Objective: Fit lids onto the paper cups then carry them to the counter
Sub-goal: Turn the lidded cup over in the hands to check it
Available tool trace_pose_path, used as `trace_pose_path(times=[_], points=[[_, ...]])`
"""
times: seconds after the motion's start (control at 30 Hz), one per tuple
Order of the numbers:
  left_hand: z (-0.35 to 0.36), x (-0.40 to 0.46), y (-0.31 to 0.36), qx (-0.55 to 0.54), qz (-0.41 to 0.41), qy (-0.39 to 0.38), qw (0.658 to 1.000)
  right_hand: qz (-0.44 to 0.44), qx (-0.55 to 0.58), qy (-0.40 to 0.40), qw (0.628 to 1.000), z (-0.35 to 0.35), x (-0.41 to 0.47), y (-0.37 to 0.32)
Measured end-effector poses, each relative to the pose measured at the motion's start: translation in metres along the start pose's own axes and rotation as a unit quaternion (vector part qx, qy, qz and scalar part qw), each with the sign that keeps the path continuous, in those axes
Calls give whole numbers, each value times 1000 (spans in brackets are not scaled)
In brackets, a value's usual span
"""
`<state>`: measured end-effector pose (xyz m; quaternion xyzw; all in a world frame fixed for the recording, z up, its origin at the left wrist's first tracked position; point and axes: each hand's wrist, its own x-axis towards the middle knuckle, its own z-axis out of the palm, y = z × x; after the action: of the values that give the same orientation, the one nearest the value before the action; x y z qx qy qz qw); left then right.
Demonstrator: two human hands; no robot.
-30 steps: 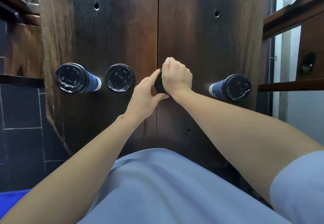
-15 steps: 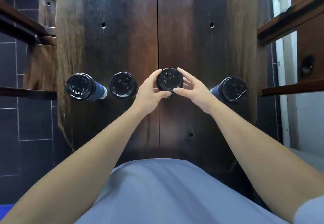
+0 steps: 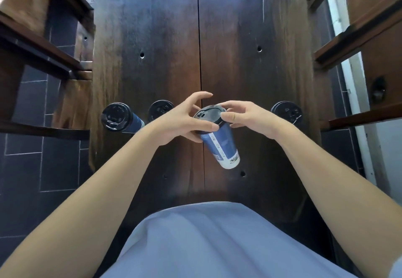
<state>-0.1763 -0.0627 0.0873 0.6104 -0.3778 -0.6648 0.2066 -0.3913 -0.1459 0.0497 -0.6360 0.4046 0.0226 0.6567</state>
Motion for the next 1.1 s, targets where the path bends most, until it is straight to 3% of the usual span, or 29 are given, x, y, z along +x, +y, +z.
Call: trace_pose_path(times=[0.1,0.2,0.3,0.4,0.6,0.9,1.1], points=[[5,-17,-2,22,13,-55,998,-13,0,9,1000,11,-10,-5],[10,-34,-12,17,37,-30,999,-12,3,48,999,20,-24,-5],[11,-53,-25,-93,75,25,992,-19,38,98,994,25,-51,0],[11,-71,-38,-239,96,51,965,-67,98,120,986,31,-81,4],[21,-103,-56,-324,117,40,938,-155,156,130,967,44,-112,-8],[12,-136,-52,-120,240,117,956,-175,160,136,962,56,-130,-29],[8,-145,-48,-184,210,107,954,-195,164,158,954,63,-137,-37]])
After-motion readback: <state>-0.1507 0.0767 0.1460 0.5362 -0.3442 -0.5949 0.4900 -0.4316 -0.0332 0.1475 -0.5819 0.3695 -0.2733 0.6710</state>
